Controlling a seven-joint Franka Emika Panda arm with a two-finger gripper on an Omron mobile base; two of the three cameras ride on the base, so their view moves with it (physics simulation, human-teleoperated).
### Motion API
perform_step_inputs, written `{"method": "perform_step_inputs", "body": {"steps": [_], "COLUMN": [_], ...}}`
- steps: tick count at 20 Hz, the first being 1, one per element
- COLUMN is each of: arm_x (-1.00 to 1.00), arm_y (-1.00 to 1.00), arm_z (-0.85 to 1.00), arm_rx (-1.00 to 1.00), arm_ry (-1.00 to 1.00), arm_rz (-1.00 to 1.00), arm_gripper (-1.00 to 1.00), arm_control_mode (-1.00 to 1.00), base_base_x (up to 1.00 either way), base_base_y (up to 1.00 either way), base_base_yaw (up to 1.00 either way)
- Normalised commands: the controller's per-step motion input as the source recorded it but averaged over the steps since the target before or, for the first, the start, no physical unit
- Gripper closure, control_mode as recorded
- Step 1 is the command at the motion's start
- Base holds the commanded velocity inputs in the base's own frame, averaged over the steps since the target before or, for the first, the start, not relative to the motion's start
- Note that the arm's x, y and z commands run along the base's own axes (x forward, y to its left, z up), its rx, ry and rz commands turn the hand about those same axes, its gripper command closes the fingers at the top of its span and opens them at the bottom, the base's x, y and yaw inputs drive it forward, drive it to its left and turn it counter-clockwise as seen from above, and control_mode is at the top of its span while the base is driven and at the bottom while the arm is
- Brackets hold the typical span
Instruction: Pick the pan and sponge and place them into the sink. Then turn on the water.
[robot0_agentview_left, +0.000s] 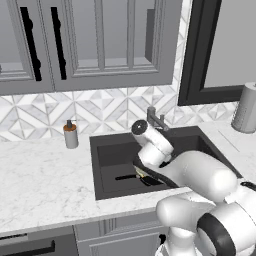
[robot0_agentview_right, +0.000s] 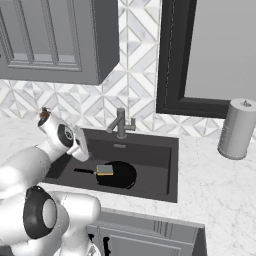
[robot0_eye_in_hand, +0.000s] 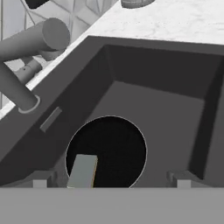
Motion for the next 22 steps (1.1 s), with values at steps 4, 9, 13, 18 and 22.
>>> {"method": "perform_step_inputs", "body": {"steps": [4,9,13,18,22], "arm_x": [-0.08,-0.03,0.0,0.0,0.0], "arm_y": [-0.2,-0.58,-0.82,-0.9,-0.62], "arm_z": [0.96,0.69,0.48,0.19,0.0], "arm_rx": [0.02,0.15,0.24,0.41,0.32], "arm_ry": [0.0,0.03,0.07,0.3,0.6], "arm_rz": [0.14,0.16,0.11,0.07,0.05], "arm_gripper": [-1.0,-1.0,-1.0,-1.0,-1.0], "arm_control_mode": [-1.0,-1.0,-1.0,-1.0,-1.0], "base_base_x": [0.0,0.0,0.0,0.0,0.0], "base_base_y": [0.0,0.0,0.0,0.0,0.0], "base_base_yaw": [0.0,0.0,0.0,0.0,0.0]}}
